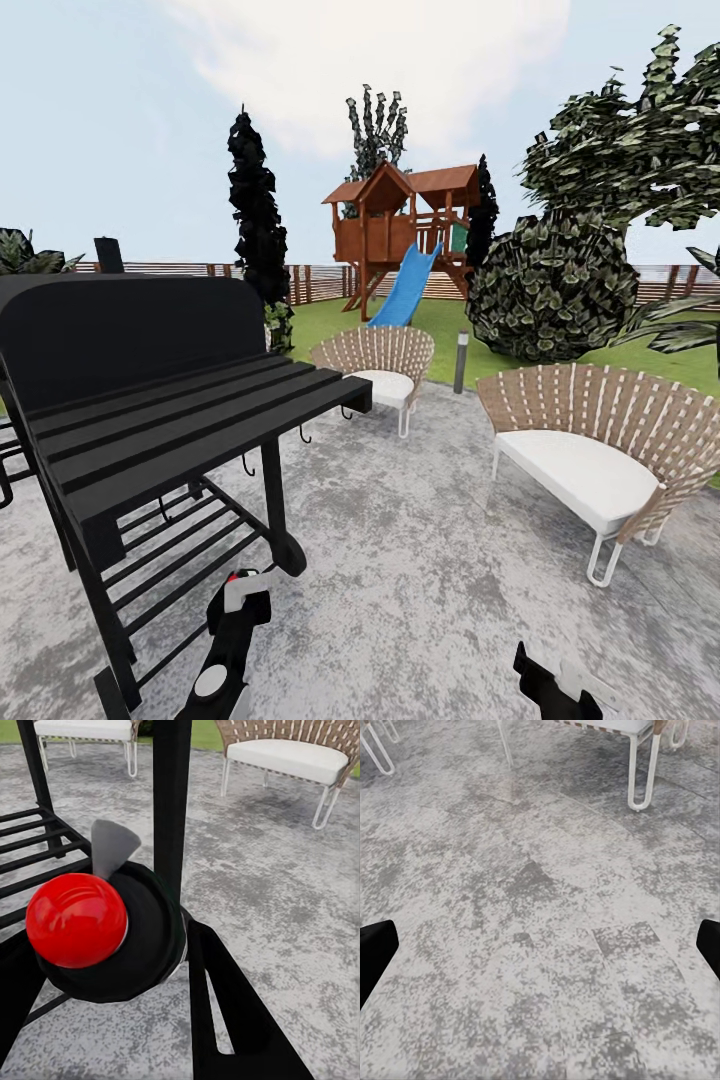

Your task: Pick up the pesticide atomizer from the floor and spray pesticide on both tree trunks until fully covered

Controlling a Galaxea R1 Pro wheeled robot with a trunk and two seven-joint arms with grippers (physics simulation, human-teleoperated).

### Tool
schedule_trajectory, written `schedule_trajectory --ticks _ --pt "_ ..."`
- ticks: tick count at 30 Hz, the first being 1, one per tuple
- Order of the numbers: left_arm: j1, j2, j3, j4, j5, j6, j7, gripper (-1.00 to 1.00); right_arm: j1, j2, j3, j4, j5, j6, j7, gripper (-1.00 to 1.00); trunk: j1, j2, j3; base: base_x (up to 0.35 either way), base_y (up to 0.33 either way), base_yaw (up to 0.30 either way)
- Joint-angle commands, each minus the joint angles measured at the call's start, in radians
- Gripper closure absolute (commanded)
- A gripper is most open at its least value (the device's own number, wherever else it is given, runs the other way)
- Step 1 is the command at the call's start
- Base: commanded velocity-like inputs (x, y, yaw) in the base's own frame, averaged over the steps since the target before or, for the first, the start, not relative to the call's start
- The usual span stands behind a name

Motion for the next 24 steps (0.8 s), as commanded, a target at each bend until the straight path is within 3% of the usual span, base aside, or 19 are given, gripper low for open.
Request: schedule_trajectory --ticks 1,9,24 --pt "-0.001 0.001 -0.004 0.000 0.004 -0.004 0.006 1.00 -0.001 0.001 -0.001 0.000 -0.009 -0.004 0.003 -1.00 0.000 -0.001 -0.001 0.000 0.000 0.000" --pt "-0.001 0.001 -0.004 0.000 0.004 -0.004 0.006 1.00 -0.001 0.001 -0.001 -0.001 -0.009 -0.004 0.005 -1.00 0.000 -0.001 -0.001 0.000 0.000 -0.064" --pt "0.000 0.001 -0.006 0.000 0.004 -0.004 0.005 1.00 -0.001 0.001 -0.001 -0.001 -0.009 -0.004 0.006 -1.00 0.000 -0.001 -0.001 0.000 0.000 -0.261"
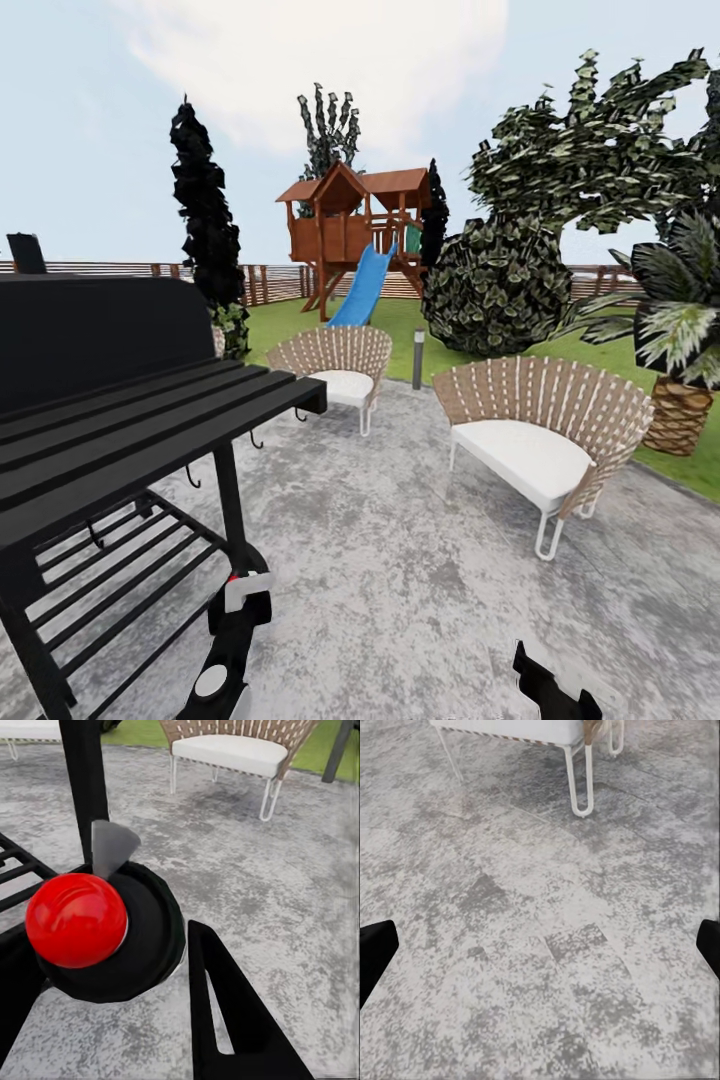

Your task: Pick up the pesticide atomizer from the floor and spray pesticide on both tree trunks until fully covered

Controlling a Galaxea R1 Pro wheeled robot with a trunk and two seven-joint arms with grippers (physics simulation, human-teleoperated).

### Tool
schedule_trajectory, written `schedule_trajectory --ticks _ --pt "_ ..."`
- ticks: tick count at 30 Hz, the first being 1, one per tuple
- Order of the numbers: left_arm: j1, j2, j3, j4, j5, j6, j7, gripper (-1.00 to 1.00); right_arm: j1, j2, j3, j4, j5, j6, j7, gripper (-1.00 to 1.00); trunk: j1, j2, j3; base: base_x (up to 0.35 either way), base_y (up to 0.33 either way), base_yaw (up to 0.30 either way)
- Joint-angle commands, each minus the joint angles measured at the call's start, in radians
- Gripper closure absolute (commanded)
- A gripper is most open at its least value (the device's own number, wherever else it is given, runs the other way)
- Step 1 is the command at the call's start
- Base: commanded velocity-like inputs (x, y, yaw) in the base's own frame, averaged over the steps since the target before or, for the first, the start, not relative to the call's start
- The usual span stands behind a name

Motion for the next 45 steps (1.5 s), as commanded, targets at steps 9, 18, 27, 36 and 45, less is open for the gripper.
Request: schedule_trajectory --ticks 9,18,27,36,45 --pt "-0.001 0.001 -0.004 0.000 0.004 -0.003 0.006 1.00 -0.001 0.001 -0.002 0.001 -0.009 -0.004 0.000 -1.00 0.000 -0.001 -0.002 0.000 0.000 -0.285" --pt "0.000 0.001 -0.005 0.000 0.004 -0.003 0.006 1.00 -0.001 0.001 -0.003 0.002 -0.009 -0.004 -0.002 -1.00 0.000 -0.001 -0.010 0.000 0.000 -0.242" --pt "-0.001 0.001 -0.005 0.000 0.004 -0.003 0.006 1.00 -0.001 0.000 -0.003 0.002 -0.009 -0.004 -0.002 -1.00 0.000 -0.001 -0.021 0.000 0.000 -0.192" --pt "-0.001 0.001 -0.005 0.000 0.004 -0.003 0.007 1.00 -0.001 0.001 -0.003 0.002 -0.009 -0.004 -0.002 -1.00 0.000 -0.001 -0.033 0.000 0.000 -0.199" --pt "-0.001 0.001 -0.005 0.000 0.004 -0.003 0.007 1.00 -0.001 0.001 -0.003 0.002 -0.009 -0.004 -0.003 -1.00 0.000 -0.001 -0.041 0.000 0.000 -0.235"
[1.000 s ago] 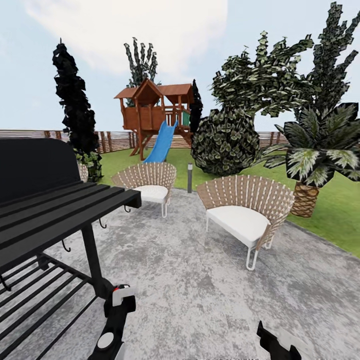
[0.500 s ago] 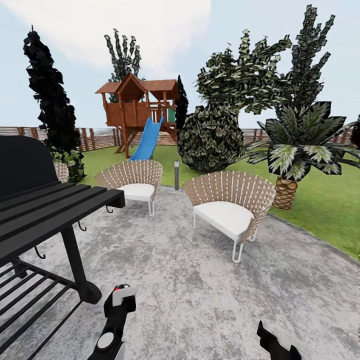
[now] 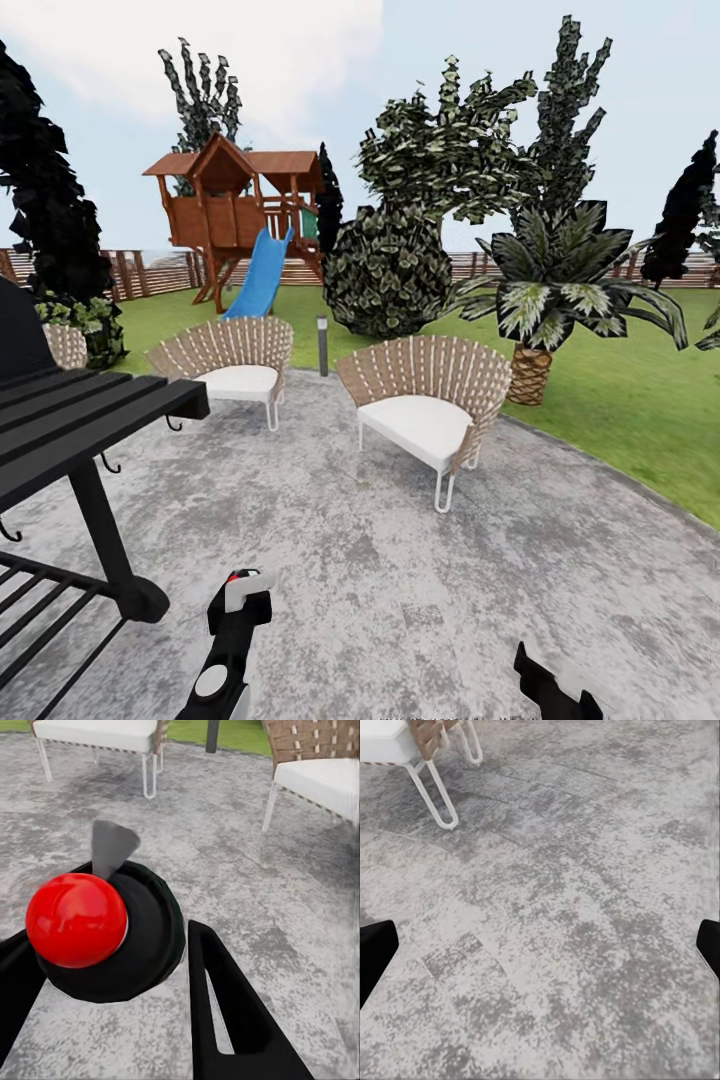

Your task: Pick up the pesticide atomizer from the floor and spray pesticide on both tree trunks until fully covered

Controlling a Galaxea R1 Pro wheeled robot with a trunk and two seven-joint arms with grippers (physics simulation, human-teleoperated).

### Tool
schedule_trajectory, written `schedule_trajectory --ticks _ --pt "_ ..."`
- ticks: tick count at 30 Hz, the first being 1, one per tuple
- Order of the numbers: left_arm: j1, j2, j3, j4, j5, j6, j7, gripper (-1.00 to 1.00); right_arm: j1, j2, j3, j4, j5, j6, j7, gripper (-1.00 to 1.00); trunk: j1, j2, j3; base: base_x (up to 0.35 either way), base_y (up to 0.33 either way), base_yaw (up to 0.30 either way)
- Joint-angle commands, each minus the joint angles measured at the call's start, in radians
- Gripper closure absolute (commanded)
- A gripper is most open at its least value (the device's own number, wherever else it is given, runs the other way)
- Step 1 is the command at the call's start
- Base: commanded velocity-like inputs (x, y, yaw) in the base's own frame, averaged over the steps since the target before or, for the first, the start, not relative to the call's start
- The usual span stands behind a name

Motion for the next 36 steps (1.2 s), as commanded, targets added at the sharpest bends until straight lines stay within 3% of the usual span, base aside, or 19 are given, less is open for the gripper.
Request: schedule_trajectory --ticks 1,19,36 --pt "0.000 0.001 -0.004 0.000 0.004 -0.003 0.006 1.00 -0.001 0.001 -0.001 0.000 -0.009 -0.004 0.002 -1.00 0.000 -0.001 -0.002 0.000 0.000 -0.253" --pt "-0.001 0.001 -0.003 0.000 0.004 -0.003 0.006 1.00 -0.001 0.001 -0.001 0.000 -0.009 -0.004 0.002 -1.00 0.000 -0.001 -0.011 0.000 0.000 -0.257" --pt "0.000 0.001 -0.004 0.000 0.004 -0.003 0.006 1.00 -0.001 0.002 -0.001 0.000 -0.009 -0.006 0.000 -1.00 0.000 -0.001 -0.011 0.000 0.000 -0.028"
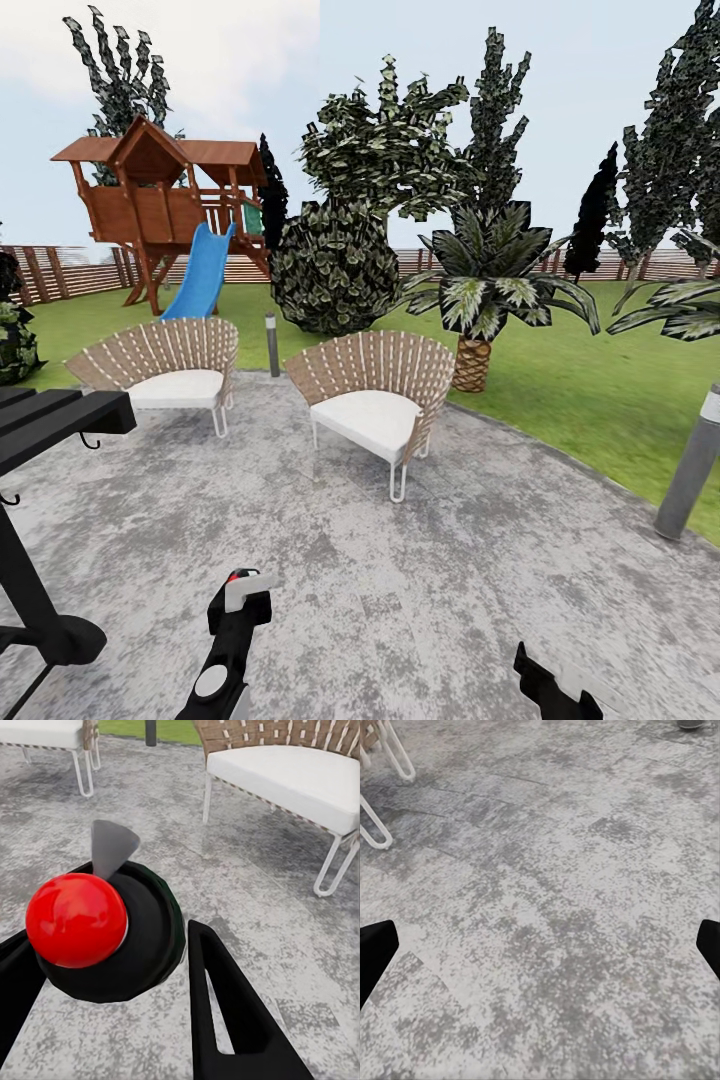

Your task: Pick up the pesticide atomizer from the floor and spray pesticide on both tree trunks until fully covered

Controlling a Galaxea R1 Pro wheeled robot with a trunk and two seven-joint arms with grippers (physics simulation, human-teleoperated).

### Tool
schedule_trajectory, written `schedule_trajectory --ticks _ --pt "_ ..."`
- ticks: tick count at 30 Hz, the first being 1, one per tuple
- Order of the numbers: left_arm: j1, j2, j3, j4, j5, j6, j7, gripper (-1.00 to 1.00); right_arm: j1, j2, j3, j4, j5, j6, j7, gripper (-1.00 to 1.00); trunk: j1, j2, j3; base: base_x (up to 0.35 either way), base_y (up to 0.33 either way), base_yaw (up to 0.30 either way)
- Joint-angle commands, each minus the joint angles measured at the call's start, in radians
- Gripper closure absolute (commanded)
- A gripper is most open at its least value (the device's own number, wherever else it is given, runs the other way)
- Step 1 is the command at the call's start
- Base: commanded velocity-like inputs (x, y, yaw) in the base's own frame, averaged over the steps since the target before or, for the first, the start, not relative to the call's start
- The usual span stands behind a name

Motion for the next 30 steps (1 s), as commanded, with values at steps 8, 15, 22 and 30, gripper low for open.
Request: schedule_trajectory --ticks 8,15,22,30 --pt "-0.001 0.001 -0.003 0.000 0.004 -0.004 0.006 1.00 -0.001 0.001 -0.001 0.000 -0.009 -0.004 0.002 -1.00 0.000 -0.001 -0.001 0.000 0.000 0.000" --pt "-0.001 0.001 -0.004 0.000 0.004 -0.003 0.006 1.00 -0.001 0.000 -0.001 0.000 -0.009 -0.004 0.003 -1.00 0.000 -0.001 -0.001 0.000 0.000 -0.065" --pt "-0.001 0.001 -0.004 0.000 0.004 -0.002 0.005 1.00 -0.001 0.000 0.000 0.000 -0.009 -0.004 0.003 -1.00 0.000 -0.001 -0.001 0.000 0.000 -0.240" --pt "-0.001 0.001 -0.004 0.000 0.004 -0.002 0.006 1.00 -0.001 0.000 -0.001 0.000 -0.009 -0.004 0.003 -1.00 0.000 -0.001 -0.001 0.000 0.000 -0.280"
